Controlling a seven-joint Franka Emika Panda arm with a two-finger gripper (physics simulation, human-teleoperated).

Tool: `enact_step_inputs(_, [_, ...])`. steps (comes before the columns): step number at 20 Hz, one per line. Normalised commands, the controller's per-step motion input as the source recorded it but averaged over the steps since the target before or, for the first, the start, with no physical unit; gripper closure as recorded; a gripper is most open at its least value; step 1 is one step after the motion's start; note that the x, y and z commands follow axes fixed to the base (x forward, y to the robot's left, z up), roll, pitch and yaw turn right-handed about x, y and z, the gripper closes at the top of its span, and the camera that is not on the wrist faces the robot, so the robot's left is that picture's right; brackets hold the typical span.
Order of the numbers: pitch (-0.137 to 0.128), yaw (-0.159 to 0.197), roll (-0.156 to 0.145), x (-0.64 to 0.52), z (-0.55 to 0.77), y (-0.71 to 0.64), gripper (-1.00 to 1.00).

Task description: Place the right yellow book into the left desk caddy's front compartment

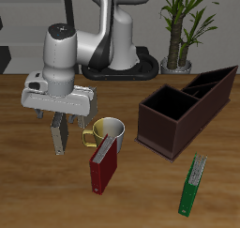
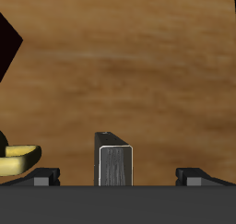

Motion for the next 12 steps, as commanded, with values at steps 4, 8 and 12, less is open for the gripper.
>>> enact_step_inputs(4, [0.025, -0.007, 0.008, 0.04, -0.21, 0.02, -1.00])
enact_step_inputs(8, [0.011, -0.002, 0.000, 0.04, -0.11, 0.02, 1.00])
enact_step_inputs(12, [0.010, -0.009, 0.016, 0.06, -0.13, 0.05, 1.00])
